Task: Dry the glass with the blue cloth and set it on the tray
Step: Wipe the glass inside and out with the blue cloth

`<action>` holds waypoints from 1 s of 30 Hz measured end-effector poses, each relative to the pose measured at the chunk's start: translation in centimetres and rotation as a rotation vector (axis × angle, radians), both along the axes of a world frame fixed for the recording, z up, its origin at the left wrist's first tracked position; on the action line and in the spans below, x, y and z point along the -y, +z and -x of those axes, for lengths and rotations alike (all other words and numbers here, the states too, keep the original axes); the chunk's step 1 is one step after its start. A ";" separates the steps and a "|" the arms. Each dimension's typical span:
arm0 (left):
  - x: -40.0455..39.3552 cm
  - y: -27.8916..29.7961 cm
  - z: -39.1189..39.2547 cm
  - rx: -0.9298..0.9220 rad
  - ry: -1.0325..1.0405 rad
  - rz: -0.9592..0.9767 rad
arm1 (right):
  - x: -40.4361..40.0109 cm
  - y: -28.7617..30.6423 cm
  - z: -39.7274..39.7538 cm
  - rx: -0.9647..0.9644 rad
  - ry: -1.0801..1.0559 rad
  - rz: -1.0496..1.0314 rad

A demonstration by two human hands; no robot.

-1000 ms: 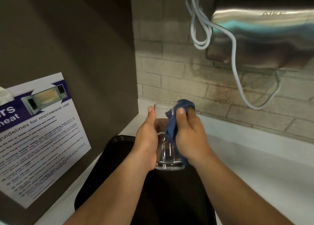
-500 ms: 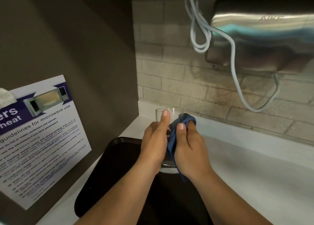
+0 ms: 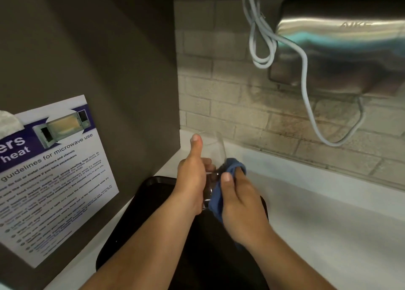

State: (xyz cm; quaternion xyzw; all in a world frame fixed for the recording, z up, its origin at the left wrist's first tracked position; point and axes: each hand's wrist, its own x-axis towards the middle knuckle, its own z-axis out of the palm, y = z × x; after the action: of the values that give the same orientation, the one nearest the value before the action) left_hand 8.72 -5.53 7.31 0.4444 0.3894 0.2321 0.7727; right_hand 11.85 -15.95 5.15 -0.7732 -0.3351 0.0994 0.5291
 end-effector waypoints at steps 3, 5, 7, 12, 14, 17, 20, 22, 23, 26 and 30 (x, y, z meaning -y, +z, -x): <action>0.3 -0.8 -0.1 -0.055 -0.077 -0.119 | -1.0 0.2 -0.5 0.282 -0.017 -0.015; 0.4 -1.0 0.0 0.002 -0.114 -0.129 | -2.0 1.4 -1.9 0.206 -0.078 -0.086; 0.6 -0.9 0.3 0.081 -0.145 -0.089 | -2.7 2.8 -3.8 -0.082 -0.105 -0.183; -0.3 0.5 0.5 0.046 -0.053 -0.061 | -1.4 2.4 -2.1 -0.330 -0.062 -0.121; -0.8 0.6 0.3 -0.001 -0.001 -0.076 | -0.6 0.8 0.1 -0.119 -0.003 -0.073; -0.6 0.4 0.5 -0.013 -0.006 -0.134 | -0.4 0.4 0.7 0.075 0.029 -0.105; -0.1 -0.2 0.6 0.006 -0.047 -0.205 | -1.5 1.9 -1.4 0.013 -0.027 -0.168; 0.0 -0.1 0.7 -0.014 -0.084 -0.215 | -2.3 2.2 -2.7 0.000 -0.085 -0.201; 0.1 0.0 0.7 -0.024 -0.117 -0.206 | -2.4 2.0 -3.0 0.028 -0.107 -0.203; 0.9 0.3 0.8 0.017 -0.211 -0.151 | -2.4 1.3 -2.7 0.107 -0.137 -0.202; 1.8 -0.2 0.7 0.085 -0.143 -0.211 | -2.5 1.7 -2.2 0.163 -0.155 -0.215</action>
State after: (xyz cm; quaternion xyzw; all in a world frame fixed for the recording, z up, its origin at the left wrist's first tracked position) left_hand 7.98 -7.32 7.14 0.5396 0.2969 0.2351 0.7520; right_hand 14.01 -13.46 6.87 -0.7411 -0.3252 -0.0413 0.5859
